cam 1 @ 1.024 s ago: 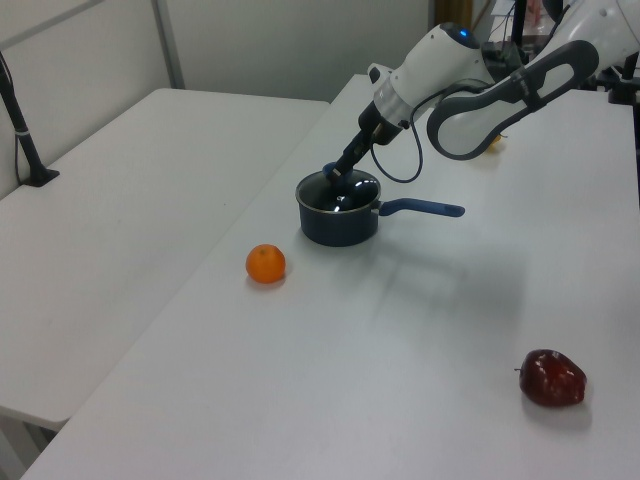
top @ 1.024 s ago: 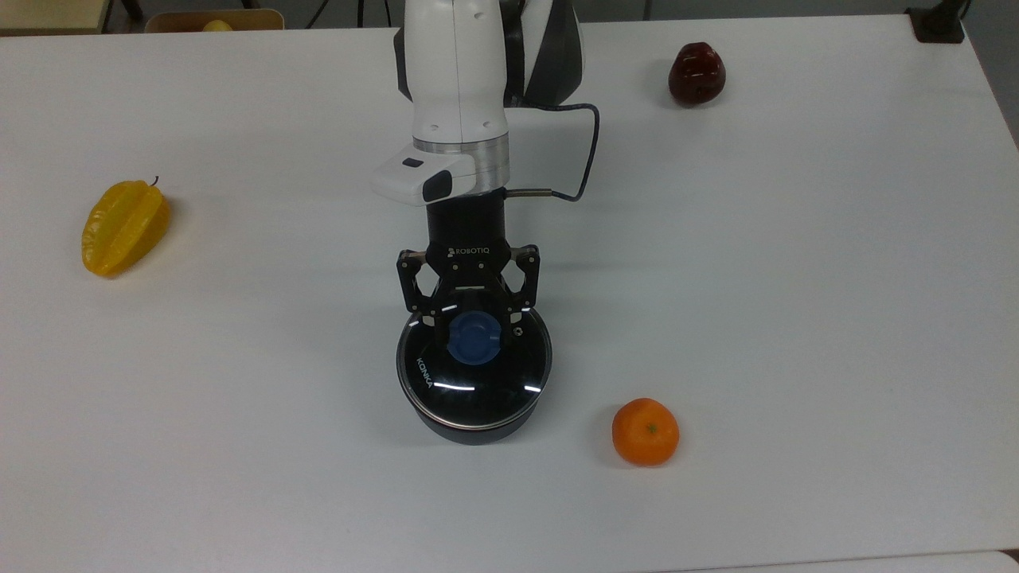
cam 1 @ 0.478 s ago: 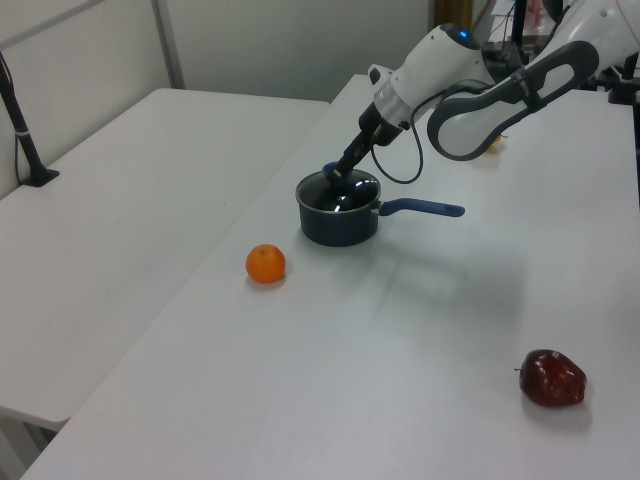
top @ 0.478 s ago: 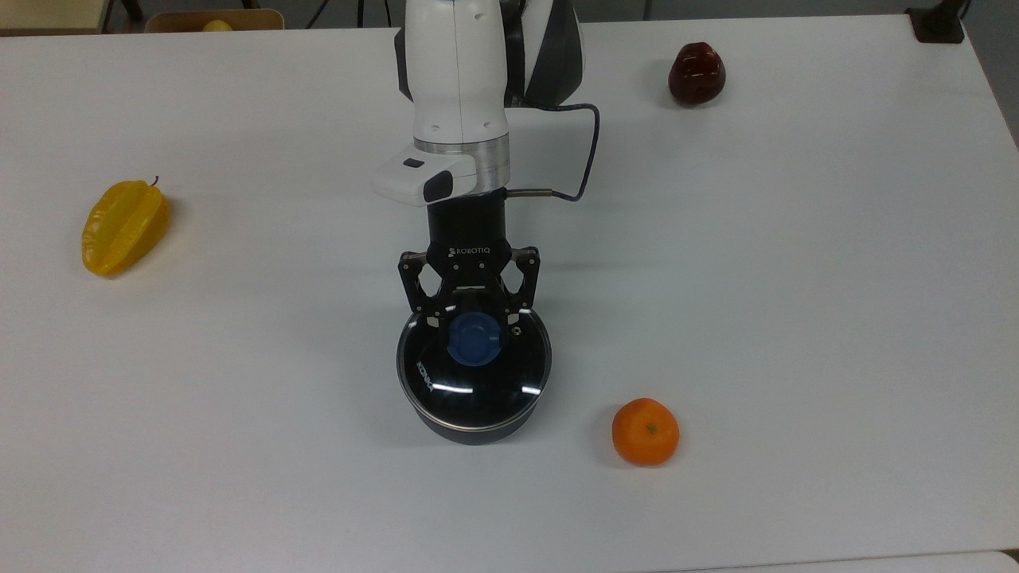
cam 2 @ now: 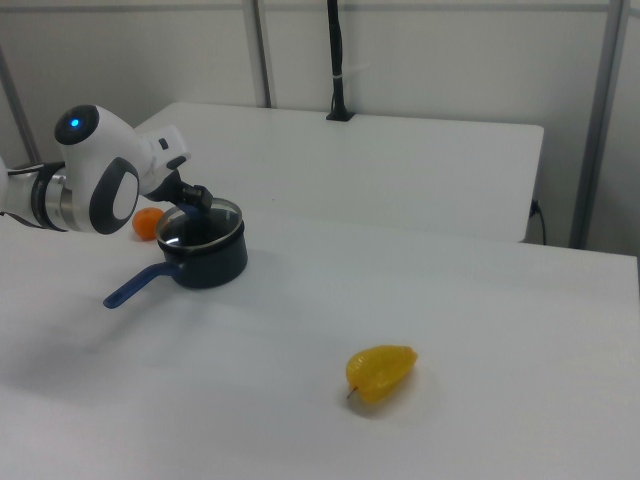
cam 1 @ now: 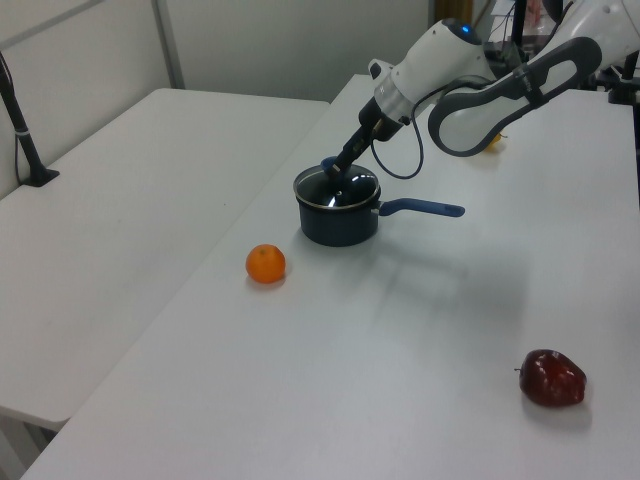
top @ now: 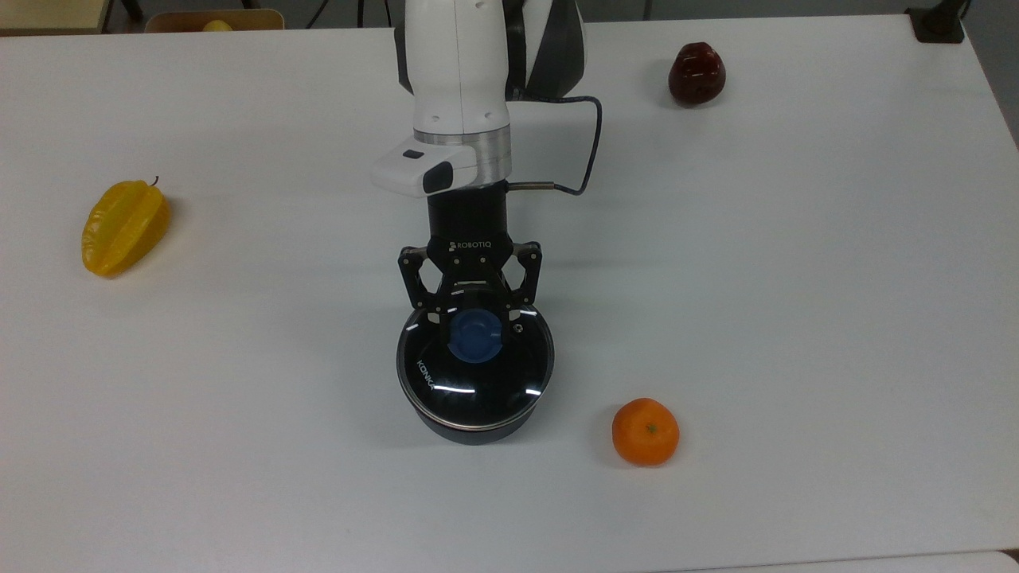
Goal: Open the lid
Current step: 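Lift the glass lid off the saucepan and carry it beside the pan, then lower the glass lid onto the table and open the gripper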
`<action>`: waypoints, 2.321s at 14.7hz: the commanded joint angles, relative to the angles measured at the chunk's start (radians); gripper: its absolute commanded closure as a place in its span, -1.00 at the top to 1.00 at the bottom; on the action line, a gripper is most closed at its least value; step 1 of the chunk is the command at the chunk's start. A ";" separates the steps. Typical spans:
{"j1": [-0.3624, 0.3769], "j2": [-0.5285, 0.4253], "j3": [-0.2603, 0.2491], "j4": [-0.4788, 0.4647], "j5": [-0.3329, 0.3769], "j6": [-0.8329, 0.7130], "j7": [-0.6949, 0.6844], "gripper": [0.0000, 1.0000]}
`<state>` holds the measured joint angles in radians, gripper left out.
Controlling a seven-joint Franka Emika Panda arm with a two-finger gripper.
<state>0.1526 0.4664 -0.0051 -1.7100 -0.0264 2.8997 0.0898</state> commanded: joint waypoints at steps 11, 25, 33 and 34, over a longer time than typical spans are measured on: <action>-0.125 -0.345 -0.013 -0.371 -0.021 -0.175 0.051 -0.31; -0.185 -0.285 -0.013 -0.468 -0.086 -0.128 0.041 -0.27; -0.185 -0.255 -0.012 -0.453 -0.086 -0.177 0.054 0.01; -0.185 -0.255 -0.012 -0.439 -0.086 -0.209 0.054 0.51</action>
<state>-0.0276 0.2120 -0.0166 -2.1629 -0.0884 2.7435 0.1174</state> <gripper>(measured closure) 0.388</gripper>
